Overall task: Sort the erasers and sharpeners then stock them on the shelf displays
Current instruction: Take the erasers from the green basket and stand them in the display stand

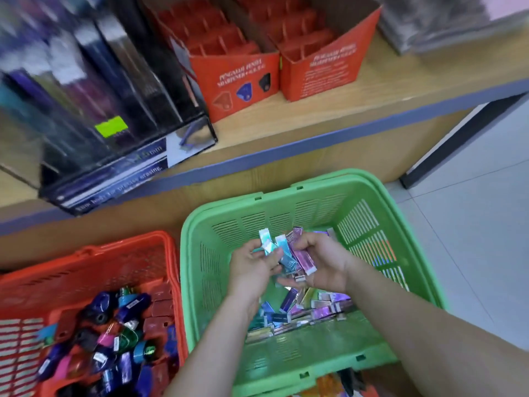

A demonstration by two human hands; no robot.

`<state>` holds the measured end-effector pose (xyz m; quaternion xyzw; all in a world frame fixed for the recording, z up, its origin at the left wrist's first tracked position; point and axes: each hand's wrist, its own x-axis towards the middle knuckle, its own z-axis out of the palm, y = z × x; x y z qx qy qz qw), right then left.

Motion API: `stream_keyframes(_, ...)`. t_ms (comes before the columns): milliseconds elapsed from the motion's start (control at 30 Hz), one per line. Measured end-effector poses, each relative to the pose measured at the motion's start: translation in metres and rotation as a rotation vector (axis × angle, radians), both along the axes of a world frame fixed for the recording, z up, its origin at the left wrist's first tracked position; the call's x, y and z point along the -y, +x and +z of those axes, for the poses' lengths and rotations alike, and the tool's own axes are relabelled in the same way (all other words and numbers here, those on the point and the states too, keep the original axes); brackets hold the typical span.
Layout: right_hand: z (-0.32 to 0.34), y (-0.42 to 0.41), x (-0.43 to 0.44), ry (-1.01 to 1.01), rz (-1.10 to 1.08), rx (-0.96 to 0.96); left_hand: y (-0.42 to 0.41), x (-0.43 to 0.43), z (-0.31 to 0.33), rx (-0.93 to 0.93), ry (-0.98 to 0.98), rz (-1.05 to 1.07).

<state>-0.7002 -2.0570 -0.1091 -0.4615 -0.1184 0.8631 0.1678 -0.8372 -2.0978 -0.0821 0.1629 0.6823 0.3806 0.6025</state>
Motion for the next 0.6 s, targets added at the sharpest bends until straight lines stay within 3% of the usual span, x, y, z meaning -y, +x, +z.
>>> stream_keyframes(200, 0.081, -0.017, 0.006, 0.313, 0.041, 0.065, -0.008, 0.013, 0.059, -0.229, 0.283, -0.068)
stream_keyframes(467, 0.192, -0.027, 0.002, 0.682, 0.222, 0.13, -0.031, 0.021, 0.156, -0.124, 0.502, 0.034)
stream_keyframes(600, 0.234, -0.032, -0.001, 0.735, 0.271, 0.047, -0.046, 0.025, 0.194, -0.249, 0.617, 0.069)
